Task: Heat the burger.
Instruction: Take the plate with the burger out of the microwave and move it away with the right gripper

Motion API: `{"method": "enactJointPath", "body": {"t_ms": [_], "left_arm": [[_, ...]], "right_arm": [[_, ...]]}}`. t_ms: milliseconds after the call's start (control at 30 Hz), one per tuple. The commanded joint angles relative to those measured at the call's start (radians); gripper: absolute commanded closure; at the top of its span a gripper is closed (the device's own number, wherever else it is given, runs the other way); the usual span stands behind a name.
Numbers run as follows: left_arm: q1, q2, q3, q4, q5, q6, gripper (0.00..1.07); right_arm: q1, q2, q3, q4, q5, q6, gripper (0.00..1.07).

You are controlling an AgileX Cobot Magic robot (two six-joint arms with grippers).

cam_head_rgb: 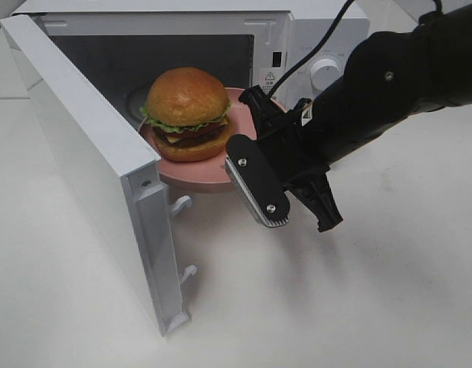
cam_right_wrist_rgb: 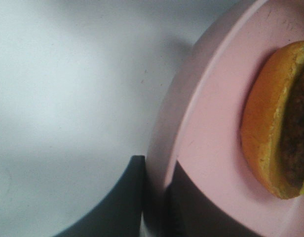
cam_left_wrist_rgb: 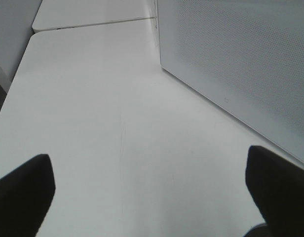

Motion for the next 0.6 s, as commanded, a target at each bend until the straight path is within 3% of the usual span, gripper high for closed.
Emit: {"method": "enactJointPath", "body": {"t_ms": [33, 600], "left_arm": [[-0.005, -0.005, 0.002, -0.003, -0.014, -0.003, 0.09], [-0.005, -0.005, 0.002, -0.003, -0.014, -0.003, 0.09]], "right_arm": [[-0.005, -0.051, 0.024, 0.014, -0.074, 0.023, 1.07], [-0.005, -0.312, 0.294, 0.011, -0.075, 0.03, 1.07]]}}
